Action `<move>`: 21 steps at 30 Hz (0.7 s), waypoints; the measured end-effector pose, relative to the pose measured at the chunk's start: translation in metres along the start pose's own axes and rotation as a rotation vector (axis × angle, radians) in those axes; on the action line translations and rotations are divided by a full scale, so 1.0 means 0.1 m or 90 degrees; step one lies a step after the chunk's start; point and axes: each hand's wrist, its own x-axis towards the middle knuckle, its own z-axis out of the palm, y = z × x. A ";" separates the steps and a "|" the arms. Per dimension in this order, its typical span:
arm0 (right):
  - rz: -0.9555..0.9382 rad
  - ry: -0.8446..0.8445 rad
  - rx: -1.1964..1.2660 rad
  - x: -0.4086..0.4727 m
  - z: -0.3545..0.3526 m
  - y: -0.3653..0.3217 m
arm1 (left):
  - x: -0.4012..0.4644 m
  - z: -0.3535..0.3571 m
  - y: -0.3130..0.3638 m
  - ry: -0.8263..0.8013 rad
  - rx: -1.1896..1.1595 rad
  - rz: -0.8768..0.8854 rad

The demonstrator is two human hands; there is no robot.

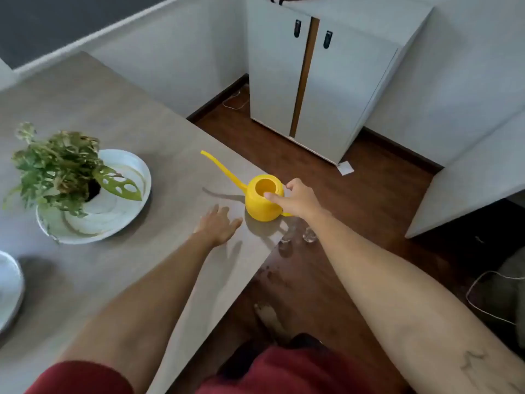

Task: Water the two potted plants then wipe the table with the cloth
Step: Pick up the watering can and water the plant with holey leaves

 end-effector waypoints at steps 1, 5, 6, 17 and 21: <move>0.007 -0.010 0.018 -0.01 0.00 0.02 | 0.03 0.08 0.00 -0.018 0.006 -0.014; -0.013 -0.001 0.100 0.07 0.11 0.21 | 0.06 0.35 0.00 -0.020 0.020 -0.062; -0.024 0.014 0.111 0.08 0.12 0.23 | 0.05 0.38 0.02 -0.014 0.037 -0.066; -0.165 0.061 0.137 0.20 0.28 0.36 | 0.07 0.64 0.03 0.031 0.098 -0.095; -0.196 0.127 0.080 0.25 0.33 0.26 | 0.06 0.63 0.00 0.041 0.078 -0.087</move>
